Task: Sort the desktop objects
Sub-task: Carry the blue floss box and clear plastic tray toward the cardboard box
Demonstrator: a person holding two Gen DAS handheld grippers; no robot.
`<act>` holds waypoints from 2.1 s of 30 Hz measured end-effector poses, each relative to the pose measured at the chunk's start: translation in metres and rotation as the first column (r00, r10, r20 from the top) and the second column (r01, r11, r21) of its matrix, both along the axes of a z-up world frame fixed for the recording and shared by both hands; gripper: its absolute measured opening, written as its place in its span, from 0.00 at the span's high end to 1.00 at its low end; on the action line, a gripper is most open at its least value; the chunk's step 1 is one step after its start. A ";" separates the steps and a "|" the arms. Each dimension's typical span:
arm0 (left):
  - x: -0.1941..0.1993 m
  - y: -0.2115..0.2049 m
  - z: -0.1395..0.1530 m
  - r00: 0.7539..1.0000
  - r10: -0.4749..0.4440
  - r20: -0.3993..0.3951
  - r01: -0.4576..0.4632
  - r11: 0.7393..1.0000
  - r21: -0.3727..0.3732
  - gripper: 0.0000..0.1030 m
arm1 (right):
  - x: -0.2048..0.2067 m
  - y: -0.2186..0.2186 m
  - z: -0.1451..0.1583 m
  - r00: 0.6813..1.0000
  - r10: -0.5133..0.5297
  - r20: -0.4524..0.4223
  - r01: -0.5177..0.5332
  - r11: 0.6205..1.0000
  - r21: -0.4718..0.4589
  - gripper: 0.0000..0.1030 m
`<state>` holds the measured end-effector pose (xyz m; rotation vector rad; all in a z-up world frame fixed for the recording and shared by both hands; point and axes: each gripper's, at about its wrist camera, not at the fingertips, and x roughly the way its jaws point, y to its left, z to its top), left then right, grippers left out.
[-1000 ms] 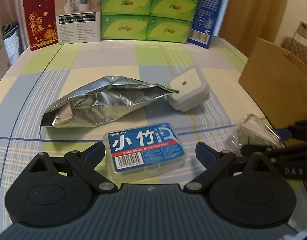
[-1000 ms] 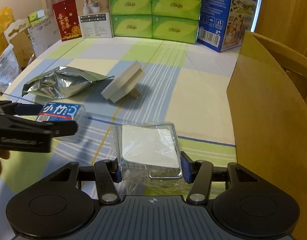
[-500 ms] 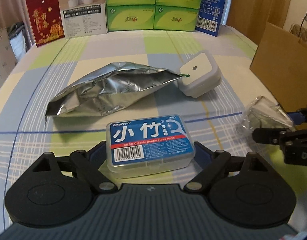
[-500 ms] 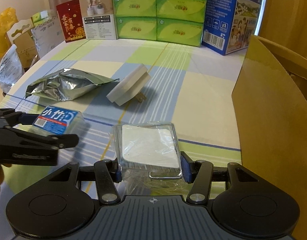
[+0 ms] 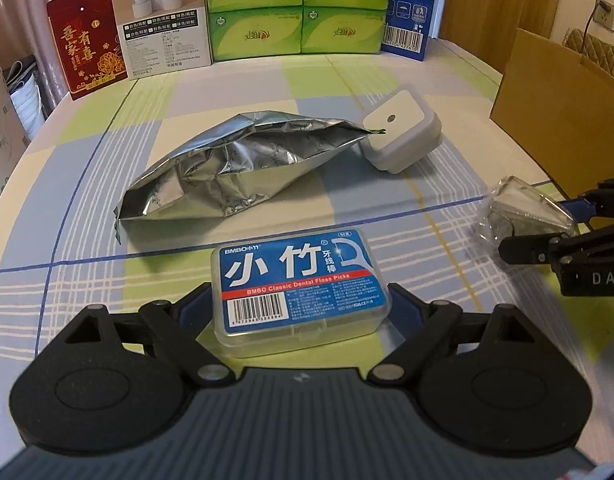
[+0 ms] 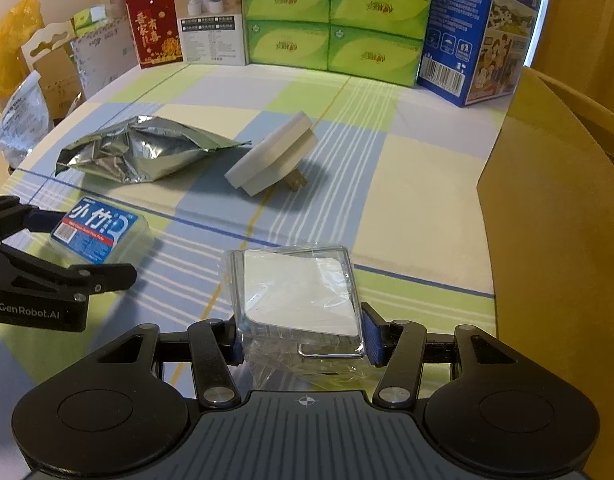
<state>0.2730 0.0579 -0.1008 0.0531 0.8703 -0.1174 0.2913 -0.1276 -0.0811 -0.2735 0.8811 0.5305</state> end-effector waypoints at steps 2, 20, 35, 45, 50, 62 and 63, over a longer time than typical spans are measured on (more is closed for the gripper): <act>0.001 -0.001 -0.001 1.000 0.001 -0.001 -0.001 1.000 0.011 0.14 | 0.000 0.001 -0.002 1.000 0.004 -0.003 -0.004 1.000 -0.006 0.51; -0.008 -0.001 0.011 0.999 0.048 -0.004 -0.048 0.999 -0.019 0.16 | -0.004 -0.001 0.009 0.998 -0.046 0.034 0.046 0.999 0.024 0.51; -0.065 -0.024 0.069 0.995 0.083 0.050 -0.082 0.996 -0.021 0.16 | -0.087 -0.028 0.059 0.980 -0.093 0.175 0.073 0.990 0.118 0.51; -0.119 -0.047 0.108 0.993 0.096 0.064 -0.091 0.993 -0.073 0.16 | -0.140 -0.061 0.099 0.967 -0.151 0.207 0.109 0.974 0.201 0.51; -0.146 -0.059 0.128 0.991 0.097 0.093 -0.089 0.992 -0.091 0.16 | -0.162 -0.072 0.129 0.953 -0.153 0.261 0.105 0.976 0.189 0.51; -0.181 -0.131 0.180 0.982 -0.024 0.186 0.044 0.993 -0.106 0.16 | -0.180 -0.151 0.176 0.919 -0.284 0.274 0.238 0.953 0.190 0.51; -0.182 -0.139 0.182 0.981 -0.042 0.191 0.063 0.993 -0.102 0.16 | -0.182 -0.157 0.178 0.916 -0.288 0.278 0.243 0.952 0.185 0.51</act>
